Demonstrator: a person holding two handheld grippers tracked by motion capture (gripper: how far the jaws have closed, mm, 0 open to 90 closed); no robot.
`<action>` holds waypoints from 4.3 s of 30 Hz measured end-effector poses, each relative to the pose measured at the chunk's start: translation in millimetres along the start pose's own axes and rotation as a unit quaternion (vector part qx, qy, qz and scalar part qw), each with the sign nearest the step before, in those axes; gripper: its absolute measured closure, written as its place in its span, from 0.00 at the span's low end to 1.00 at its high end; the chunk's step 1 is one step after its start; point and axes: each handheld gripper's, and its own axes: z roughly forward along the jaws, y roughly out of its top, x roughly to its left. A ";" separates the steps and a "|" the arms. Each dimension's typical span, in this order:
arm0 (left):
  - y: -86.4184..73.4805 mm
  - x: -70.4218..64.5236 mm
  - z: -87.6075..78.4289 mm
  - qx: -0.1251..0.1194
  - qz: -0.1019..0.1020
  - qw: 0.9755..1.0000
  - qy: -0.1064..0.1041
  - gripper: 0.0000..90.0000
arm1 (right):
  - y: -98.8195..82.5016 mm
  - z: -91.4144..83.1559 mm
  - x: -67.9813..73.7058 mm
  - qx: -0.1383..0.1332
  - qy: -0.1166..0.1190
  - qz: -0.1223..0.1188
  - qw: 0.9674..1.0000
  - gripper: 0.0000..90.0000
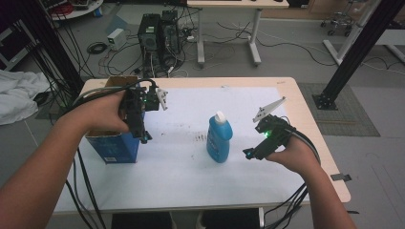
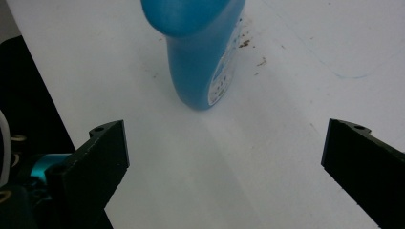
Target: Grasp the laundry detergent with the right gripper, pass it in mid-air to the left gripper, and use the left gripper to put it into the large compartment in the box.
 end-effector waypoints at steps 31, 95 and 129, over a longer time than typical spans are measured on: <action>1.0 5.9 5.1 0.007 -0.007 1.000 -0.007 0.02 | -30.2 29.3 2.2 -0.107 0.028 0.074 0.991 0.01; -9.5 -0.3 4.7 0.001 -0.009 1.000 0.001 0.02 | -28.7 121.3 48.1 -0.226 -0.128 0.143 0.955 0.01; -13.3 -0.8 5.9 0.002 -0.004 1.000 -0.002 0.02 | -14.6 136.0 55.5 -0.268 -0.182 0.139 0.936 0.17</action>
